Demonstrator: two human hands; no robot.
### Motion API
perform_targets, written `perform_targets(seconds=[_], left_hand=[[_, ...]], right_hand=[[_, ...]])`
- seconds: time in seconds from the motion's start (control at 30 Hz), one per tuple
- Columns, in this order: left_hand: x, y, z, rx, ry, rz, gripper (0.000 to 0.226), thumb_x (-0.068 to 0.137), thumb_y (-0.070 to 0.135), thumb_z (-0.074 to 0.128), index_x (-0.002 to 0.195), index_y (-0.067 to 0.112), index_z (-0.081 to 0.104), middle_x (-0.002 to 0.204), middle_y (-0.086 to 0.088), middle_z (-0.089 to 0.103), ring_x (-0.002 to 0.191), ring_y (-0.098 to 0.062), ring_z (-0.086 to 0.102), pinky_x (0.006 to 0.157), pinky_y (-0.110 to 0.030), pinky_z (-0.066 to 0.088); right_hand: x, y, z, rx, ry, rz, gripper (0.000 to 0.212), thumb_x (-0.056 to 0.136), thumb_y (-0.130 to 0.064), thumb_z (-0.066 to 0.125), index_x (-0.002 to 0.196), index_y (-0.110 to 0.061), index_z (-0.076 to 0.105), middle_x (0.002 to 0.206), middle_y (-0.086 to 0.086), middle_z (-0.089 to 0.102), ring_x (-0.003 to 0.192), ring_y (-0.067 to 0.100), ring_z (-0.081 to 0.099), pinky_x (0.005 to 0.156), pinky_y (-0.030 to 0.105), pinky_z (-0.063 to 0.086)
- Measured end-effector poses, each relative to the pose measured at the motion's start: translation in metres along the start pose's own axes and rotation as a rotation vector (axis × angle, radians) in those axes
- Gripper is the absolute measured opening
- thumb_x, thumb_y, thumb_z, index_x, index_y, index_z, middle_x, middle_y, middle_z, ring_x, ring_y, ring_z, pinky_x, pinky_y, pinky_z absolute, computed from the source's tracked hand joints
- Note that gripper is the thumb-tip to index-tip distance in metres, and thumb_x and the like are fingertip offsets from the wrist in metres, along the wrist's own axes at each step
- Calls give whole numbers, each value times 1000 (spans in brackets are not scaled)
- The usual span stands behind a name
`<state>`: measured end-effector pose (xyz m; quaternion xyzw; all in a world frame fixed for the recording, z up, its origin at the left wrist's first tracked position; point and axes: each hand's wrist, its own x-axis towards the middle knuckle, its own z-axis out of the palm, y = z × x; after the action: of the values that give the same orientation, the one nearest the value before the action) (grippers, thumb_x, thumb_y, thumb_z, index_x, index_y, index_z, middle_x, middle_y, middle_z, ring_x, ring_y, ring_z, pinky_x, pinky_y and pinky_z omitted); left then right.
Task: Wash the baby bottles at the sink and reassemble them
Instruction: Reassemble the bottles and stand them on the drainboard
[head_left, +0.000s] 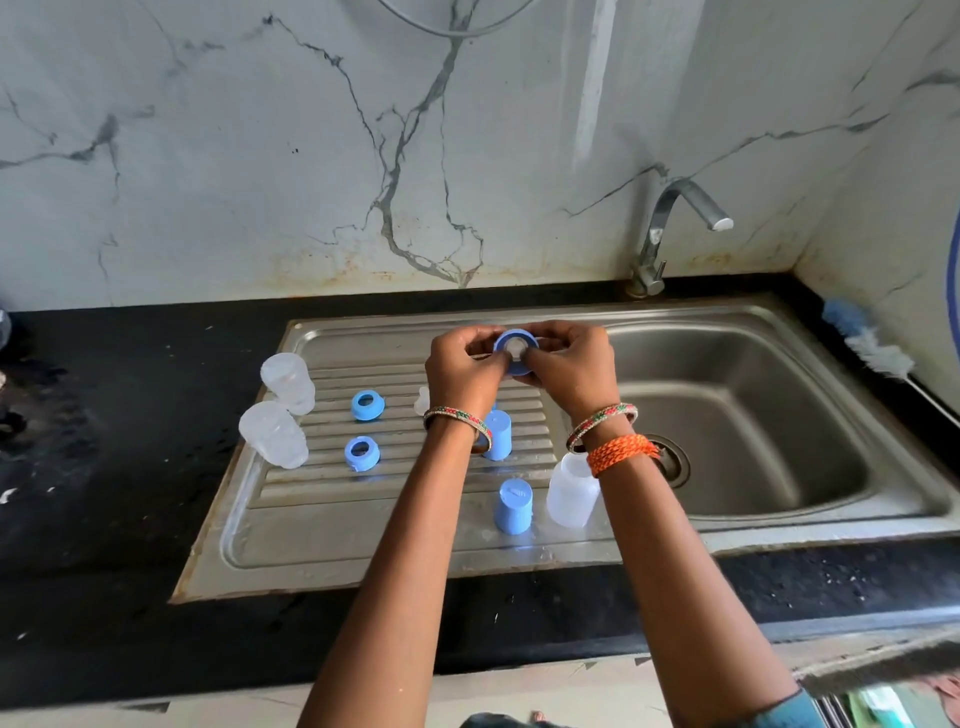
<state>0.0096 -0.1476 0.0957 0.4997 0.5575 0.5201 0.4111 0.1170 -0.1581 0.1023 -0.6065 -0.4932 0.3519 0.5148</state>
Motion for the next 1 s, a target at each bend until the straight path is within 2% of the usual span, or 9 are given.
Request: perform_targets(seconds=[0.17, 0.4, 0.5, 0.57, 0.67, 0.73, 0.83, 0.9, 1.0], left_hand=[[4, -2, -6, -50, -97, -41, 13, 87, 3, 61, 90, 13, 69, 87, -10, 70, 84, -25, 68, 70, -32, 58], [-1, -5, 9, 97, -4, 31, 15, 83, 3, 65, 95, 4, 73, 87, -12, 72, 81, -26, 70, 75, -44, 58], [-2, -7, 9, 118, 17, 48, 16, 81, 3, 66, 95, 5, 74, 86, -10, 73, 82, -22, 70, 77, -39, 58], [-4, -7, 8, 124, 23, 73, 19, 79, 0, 67, 95, 6, 75, 86, -6, 73, 84, -17, 69, 79, -32, 57], [-7, -8, 10, 46, -26, 133, 19, 78, -4, 68, 95, 3, 74, 88, -5, 72, 80, -7, 67, 80, -25, 55], [-13, -10, 16, -20, -71, 157, 21, 77, -7, 68, 97, 0, 73, 88, -3, 70, 73, 3, 65, 76, -17, 53], [-23, -16, 26, -79, -163, 153, 24, 77, -11, 66, 100, -6, 69, 93, -9, 68, 70, 9, 63, 73, -10, 49], [-25, -22, 28, -4, -260, 177, 23, 80, -10, 65, 102, -7, 69, 98, -11, 68, 81, 4, 64, 77, -8, 46], [-25, -34, 21, 137, -485, 184, 32, 85, -4, 64, 117, -2, 63, 116, -7, 65, 109, -11, 59, 93, -11, 42]], right_hand=[[-1, -2, -7, 85, -132, 76, 18, 85, 0, 60, 99, -7, 70, 80, 9, 70, 78, 22, 72, 70, 29, 60], [-8, 1, -3, -119, 115, -60, 14, 78, -2, 65, 89, -7, 73, 73, 5, 69, 68, 19, 70, 67, 38, 60], [-8, -3, -14, -197, -18, -33, 16, 81, -4, 67, 96, -8, 70, 77, 5, 67, 74, 20, 70, 72, 36, 60], [-8, -5, -27, -85, -158, 49, 25, 82, -10, 72, 105, -6, 65, 82, 9, 62, 79, 23, 67, 74, 35, 59], [-13, -2, -47, 337, -274, 213, 43, 86, -11, 68, 125, -4, 50, 93, 16, 55, 84, 24, 63, 73, 32, 59], [-14, 4, -60, 385, -335, 251, 44, 87, -7, 65, 128, -6, 47, 101, 20, 54, 85, 24, 64, 73, 30, 58], [-14, 8, -77, 280, -458, 301, 40, 85, 0, 64, 123, -6, 54, 106, 21, 58, 80, 18, 66, 68, 22, 56], [-12, 9, -84, 164, -506, 303, 38, 82, 4, 66, 119, -4, 58, 108, 23, 62, 78, 18, 66, 67, 22, 57], [-9, 15, -88, -407, -429, 53, 40, 75, -9, 78, 112, -13, 66, 104, 16, 68, 77, 15, 63, 71, 23, 55]])
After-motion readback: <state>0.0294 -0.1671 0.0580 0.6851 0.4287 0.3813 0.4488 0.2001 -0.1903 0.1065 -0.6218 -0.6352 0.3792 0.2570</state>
